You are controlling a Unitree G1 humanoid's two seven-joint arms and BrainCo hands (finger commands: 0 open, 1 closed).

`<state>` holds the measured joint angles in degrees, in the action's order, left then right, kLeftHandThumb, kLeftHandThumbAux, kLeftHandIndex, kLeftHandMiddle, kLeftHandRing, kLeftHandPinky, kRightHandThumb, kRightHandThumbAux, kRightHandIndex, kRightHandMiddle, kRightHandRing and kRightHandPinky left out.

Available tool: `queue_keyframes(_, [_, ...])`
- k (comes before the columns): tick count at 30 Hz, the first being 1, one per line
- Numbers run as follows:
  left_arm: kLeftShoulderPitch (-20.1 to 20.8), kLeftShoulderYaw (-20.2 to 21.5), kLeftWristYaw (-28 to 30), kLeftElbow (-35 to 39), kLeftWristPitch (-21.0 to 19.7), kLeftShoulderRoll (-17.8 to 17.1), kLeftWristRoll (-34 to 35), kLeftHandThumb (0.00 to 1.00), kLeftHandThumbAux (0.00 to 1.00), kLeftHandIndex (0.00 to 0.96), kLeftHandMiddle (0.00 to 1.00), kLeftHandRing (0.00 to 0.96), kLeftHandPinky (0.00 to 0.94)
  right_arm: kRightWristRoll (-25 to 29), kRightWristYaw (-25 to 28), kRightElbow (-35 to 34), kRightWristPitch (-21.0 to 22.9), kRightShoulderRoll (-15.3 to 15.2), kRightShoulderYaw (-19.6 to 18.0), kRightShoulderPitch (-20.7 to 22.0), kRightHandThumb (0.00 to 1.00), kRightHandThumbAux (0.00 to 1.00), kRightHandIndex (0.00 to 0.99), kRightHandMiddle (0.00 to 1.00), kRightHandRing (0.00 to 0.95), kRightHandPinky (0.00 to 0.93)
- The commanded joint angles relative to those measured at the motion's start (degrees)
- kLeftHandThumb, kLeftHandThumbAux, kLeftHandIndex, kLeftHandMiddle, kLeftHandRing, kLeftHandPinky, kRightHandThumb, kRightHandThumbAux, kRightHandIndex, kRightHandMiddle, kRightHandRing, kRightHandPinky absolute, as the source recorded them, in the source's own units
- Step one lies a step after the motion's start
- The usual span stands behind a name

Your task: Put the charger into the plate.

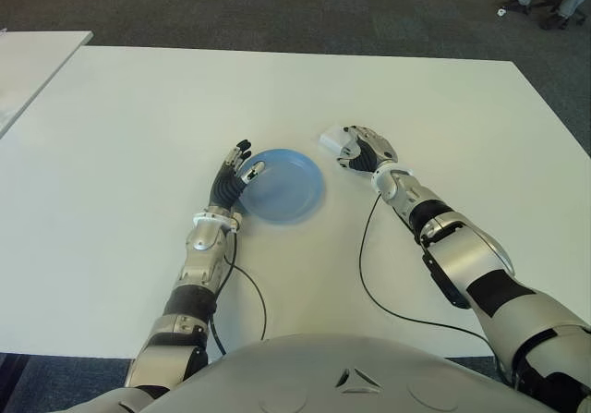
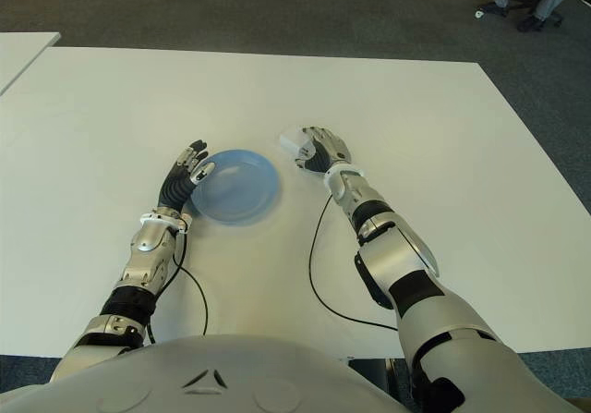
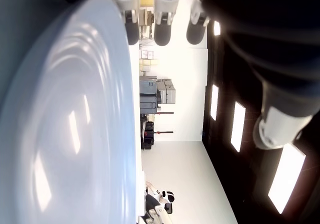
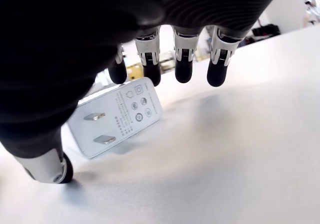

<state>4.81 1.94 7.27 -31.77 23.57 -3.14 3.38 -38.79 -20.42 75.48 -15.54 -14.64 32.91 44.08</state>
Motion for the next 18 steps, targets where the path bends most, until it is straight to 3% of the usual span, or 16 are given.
queue_keyframes(1, [-0.4, 0.3, 0.7, -1.4, -0.7, -0.4, 0.0, 0.000, 0.525, 0.019, 0.043, 0.032, 0.028, -4.3, 0.8, 1.4, -1.6, -3.6, 3.8, -3.1, 0.001, 0.723, 0.000, 0.000, 0.000, 0.000])
queue_keyframes(10, [0.1, 0.3, 0.9, -2.5, 0.0, -0.5, 0.1, 0.000, 0.517, 0.016, 0.043, 0.028, 0.013, -7.5, -0.6, 0.2, -4.5, -6.6, 7.4, -3.0, 0.000, 0.748, 0.000, 0.000, 0.000, 0.000])
queue_keyframes(18, [0.6, 0.4, 1.1, -3.6, 0.8, -0.6, 0.2, 0.000, 0.512, 0.012, 0.044, 0.030, 0.020, -12.4, -4.0, -1.9, -8.1, -11.4, 12.2, -2.5, 0.000, 0.769, 0.000, 0.000, 0.000, 0.000])
